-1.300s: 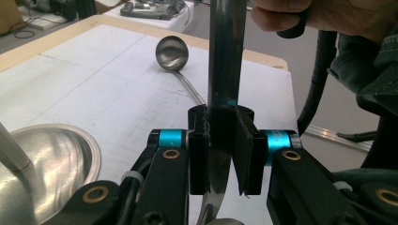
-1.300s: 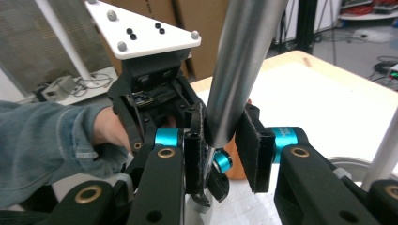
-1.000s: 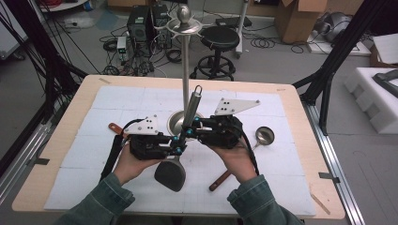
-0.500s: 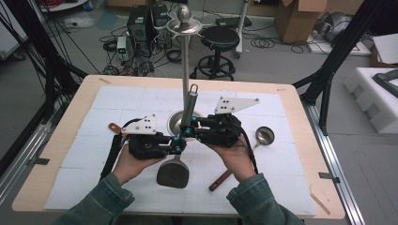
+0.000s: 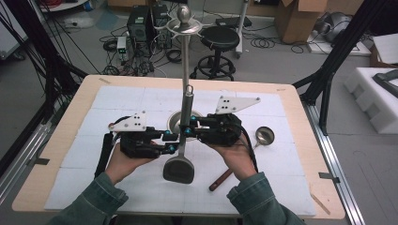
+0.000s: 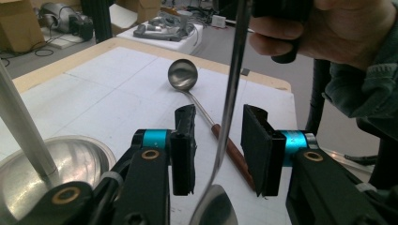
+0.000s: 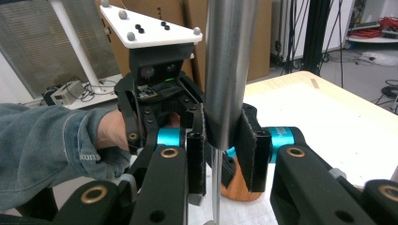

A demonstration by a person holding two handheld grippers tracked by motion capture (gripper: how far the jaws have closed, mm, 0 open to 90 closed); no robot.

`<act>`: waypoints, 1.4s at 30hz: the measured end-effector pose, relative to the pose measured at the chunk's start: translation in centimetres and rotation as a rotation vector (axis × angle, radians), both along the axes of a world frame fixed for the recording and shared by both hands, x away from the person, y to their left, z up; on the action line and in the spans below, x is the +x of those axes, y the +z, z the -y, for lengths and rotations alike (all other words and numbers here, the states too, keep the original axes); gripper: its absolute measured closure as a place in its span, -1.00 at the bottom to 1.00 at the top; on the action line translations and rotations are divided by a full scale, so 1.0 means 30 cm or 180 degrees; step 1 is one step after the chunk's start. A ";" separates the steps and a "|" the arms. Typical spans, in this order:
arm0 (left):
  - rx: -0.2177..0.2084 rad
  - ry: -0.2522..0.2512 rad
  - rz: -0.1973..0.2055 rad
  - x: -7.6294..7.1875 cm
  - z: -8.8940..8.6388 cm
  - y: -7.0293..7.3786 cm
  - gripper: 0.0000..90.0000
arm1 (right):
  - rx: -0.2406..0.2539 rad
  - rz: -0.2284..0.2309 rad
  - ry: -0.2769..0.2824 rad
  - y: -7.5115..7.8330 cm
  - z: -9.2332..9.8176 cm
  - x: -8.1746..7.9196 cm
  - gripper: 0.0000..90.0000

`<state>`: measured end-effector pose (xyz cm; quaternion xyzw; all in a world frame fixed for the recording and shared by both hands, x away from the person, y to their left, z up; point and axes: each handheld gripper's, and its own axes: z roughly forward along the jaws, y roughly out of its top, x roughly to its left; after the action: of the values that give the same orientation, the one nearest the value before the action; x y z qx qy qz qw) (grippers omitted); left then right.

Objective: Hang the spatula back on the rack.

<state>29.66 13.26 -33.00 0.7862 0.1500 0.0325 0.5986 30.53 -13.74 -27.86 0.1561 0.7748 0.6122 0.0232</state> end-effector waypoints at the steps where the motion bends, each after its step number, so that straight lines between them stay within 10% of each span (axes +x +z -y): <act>1: 0.0004 -0.0004 0.0002 -0.004 -0.004 0.001 0.39 | -0.0005 0.0003 -0.0016 0.000 0.002 0.003 0.69; 42: 0.0387 0.0434 0.0082 -0.074 -0.174 -0.063 -0.26 | -0.0109 0.0185 0.0095 0.091 0.032 0.116 0.69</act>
<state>27.45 18.48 -34.90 0.8086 0.1932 0.0924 0.5480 34.02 -14.71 -25.12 0.1262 0.7865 0.6033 0.0393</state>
